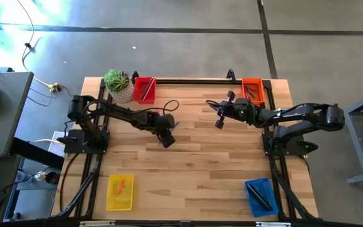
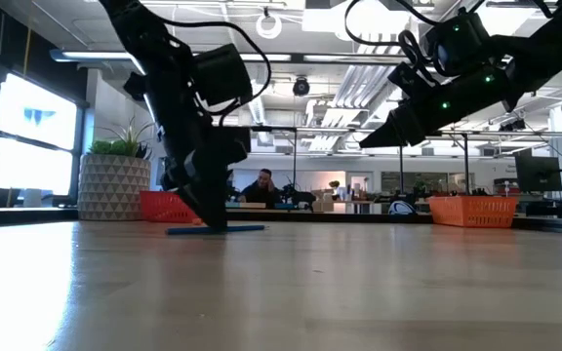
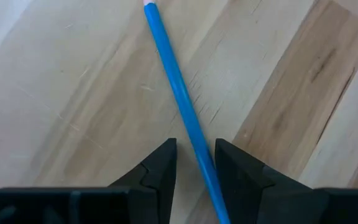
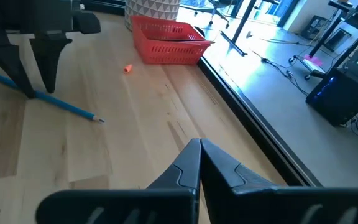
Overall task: Sort crayons/erasers/pens/pencils in bins
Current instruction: Put the blue pencil into the red bin
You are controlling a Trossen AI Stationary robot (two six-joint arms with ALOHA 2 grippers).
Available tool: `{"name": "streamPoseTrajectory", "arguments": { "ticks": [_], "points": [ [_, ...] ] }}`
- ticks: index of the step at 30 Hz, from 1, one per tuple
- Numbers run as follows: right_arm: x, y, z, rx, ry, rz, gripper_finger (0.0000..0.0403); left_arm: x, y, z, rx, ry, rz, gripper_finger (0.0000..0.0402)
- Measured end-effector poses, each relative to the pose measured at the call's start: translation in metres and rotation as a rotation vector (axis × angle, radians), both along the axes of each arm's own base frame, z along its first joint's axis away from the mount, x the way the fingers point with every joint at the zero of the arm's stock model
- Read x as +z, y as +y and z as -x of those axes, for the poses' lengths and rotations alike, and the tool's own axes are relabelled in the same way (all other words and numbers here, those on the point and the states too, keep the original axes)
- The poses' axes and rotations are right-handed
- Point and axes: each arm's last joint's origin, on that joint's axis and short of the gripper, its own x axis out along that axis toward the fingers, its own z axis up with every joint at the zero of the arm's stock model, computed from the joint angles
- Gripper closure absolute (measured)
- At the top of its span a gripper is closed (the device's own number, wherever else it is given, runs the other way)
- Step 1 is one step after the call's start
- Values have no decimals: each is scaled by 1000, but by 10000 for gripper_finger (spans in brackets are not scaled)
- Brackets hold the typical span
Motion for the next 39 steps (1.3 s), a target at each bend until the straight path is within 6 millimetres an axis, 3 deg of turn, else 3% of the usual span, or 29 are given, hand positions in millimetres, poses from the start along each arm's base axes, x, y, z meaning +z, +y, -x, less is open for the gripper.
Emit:
{"name": "streamPoseTrajectory", "arguments": {
  "ticks": [12,20,27,34,39],
  "points": [
    [0,1,0,11,-13,-25,403,-4,0,1,-116,37,-3,392],
    [0,1,0,11,-13,-25,403,6,5,7,-104,34,-21,399],
    [0,1,0,14,-8,-27,403,44,20,19,2,-71,-104,401],
    [-1,1,0,13,1,-31,403,86,37,43,186,-115,-339,400],
    [-1,1,0,19,0,-33,403,96,58,61,257,-147,-375,401]
  ]
}}
